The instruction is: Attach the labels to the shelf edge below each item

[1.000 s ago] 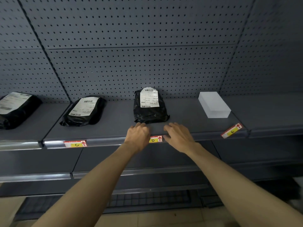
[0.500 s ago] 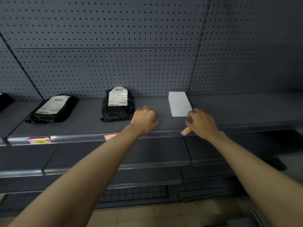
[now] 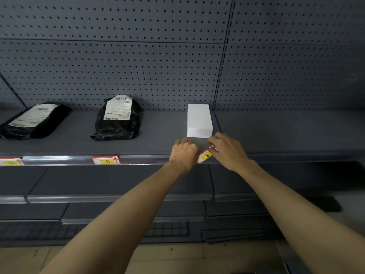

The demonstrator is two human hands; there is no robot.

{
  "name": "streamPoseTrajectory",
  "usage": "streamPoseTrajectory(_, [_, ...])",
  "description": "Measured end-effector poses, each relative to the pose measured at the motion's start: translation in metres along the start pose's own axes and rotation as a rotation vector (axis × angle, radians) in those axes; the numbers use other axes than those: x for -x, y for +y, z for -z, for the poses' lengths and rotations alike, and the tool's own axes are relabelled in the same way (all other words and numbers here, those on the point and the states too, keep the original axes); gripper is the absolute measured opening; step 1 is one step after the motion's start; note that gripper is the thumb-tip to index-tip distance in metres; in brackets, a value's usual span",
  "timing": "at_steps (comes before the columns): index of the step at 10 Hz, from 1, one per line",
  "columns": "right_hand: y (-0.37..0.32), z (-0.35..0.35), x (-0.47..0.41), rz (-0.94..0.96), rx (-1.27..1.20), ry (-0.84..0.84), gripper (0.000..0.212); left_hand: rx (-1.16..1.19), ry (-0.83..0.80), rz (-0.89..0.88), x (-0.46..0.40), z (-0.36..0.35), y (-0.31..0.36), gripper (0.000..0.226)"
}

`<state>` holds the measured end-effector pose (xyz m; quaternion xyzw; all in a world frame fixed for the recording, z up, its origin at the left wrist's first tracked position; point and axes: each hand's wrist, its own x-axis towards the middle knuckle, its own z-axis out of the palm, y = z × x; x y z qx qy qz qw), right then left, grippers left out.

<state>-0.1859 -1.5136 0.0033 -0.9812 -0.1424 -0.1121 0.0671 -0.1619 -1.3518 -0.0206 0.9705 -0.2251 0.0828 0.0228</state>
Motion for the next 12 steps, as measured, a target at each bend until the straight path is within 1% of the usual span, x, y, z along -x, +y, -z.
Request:
streamPoseTrajectory(2, [0.008,-0.004,0.002,0.037,0.030,0.034,0.011,-0.038,0.084,0.086,0.007,-0.012,0.012,0.011])
streamPoseTrajectory(3, [0.011,-0.004,0.004,0.049,0.038,0.046,0.011,-0.063,0.100,0.106,0.015,-0.016,0.017,0.013])
streamPoseTrajectory(4, [0.014,-0.008,0.008,0.050,0.039,0.062,0.011,-0.063,0.118,0.097,0.017,-0.020,0.019,0.016])
streamPoseTrajectory(6, [0.018,-0.016,0.015,0.023,0.030,0.071,0.010,-0.072,0.101,0.057,0.012,-0.019,0.022,0.018])
streamPoseTrajectory(8, [0.019,-0.027,0.020,-0.033,0.076,0.024,0.011,-0.152,0.066,-0.047,0.007,-0.013,0.015,0.021])
streamPoseTrajectory(9, [0.012,-0.033,0.023,-0.069,0.096,-0.018,0.013,-0.108,0.039,-0.030,0.011,-0.020,0.016,0.026])
streamPoseTrajectory(10, [0.012,-0.033,0.023,-0.089,0.100,-0.018,0.011,-0.097,0.021,-0.029,0.010,-0.019,0.014,0.024])
streamPoseTrajectory(11, [0.009,-0.022,0.024,-0.098,0.078,-0.010,0.015,-0.022,-0.001,-0.002,0.013,0.001,0.005,0.022])
streamPoseTrajectory(12, [0.004,-0.005,0.022,-0.097,0.026,0.044,0.023,0.047,0.008,0.048,0.020,0.023,-0.012,0.029])
